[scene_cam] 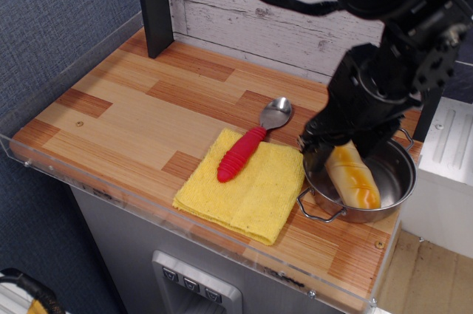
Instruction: Move bread from pot to left of yellow cloth with red fork
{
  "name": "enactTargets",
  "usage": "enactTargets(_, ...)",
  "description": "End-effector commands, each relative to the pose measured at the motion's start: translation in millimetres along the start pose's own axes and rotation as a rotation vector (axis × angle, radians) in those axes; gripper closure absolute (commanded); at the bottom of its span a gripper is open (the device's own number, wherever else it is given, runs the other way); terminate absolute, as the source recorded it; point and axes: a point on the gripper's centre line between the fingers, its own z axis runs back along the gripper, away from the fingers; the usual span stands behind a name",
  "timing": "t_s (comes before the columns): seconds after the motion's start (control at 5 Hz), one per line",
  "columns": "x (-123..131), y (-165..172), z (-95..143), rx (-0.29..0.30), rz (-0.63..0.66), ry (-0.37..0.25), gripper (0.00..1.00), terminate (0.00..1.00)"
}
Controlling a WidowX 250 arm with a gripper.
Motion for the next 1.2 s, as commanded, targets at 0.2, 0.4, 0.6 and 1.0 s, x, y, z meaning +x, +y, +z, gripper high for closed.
enactTargets(0.2, -6.4, 4.3, 4.7, -0.012, -0.057, -0.027, 1.0, 0.0)
enactTargets(0.4, -6.5, 1.7, 11.7, -0.004, -0.084, -0.057, 1.0, 0.0)
enactTargets(0.6, -7.2, -0.6, 15.6, -0.009, -0.099, -0.072, 1.0, 0.0)
enactTargets(1.0, 21.4, 2.5, 48.0, -0.165, -0.248, -0.19, 1.0, 0.0)
